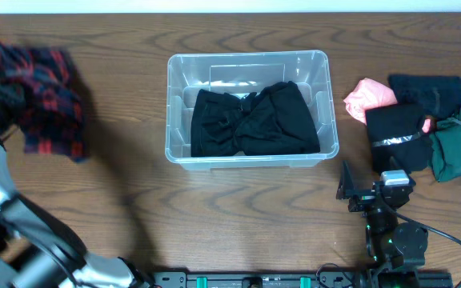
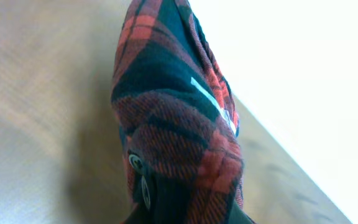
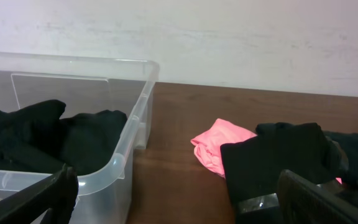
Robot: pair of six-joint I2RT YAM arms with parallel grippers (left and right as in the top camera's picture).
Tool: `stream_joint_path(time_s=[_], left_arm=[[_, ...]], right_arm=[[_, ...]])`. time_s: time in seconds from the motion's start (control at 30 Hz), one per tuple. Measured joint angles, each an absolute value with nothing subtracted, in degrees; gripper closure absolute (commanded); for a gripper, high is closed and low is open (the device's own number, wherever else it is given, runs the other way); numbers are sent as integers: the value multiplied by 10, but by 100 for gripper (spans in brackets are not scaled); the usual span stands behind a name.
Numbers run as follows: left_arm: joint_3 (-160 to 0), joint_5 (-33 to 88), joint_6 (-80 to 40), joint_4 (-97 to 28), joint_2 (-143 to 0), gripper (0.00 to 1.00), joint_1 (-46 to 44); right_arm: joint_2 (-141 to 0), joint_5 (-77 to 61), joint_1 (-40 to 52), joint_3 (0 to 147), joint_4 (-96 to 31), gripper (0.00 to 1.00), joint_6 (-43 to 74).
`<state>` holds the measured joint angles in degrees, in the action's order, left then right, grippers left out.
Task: Pack container
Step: 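Lift the plaid shirt with the left gripper and swing it over the bin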
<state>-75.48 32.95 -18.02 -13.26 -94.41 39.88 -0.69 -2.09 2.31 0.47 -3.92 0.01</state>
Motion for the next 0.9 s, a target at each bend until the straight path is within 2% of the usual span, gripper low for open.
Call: stream_joint_path(time_s=[0.33,0.67,0.9], left_arm=[[-755,424,-138,-169,-760,94,266],[-755,623,-117,-169,-743,94,158],[-755,679,-67,-168,-743,94,96]], right_arm=[[-7,-21,23,5,-39,1,0],[-7,-21,23,5,-39,1,0],[-7,-21,23,5,-39,1,0]])
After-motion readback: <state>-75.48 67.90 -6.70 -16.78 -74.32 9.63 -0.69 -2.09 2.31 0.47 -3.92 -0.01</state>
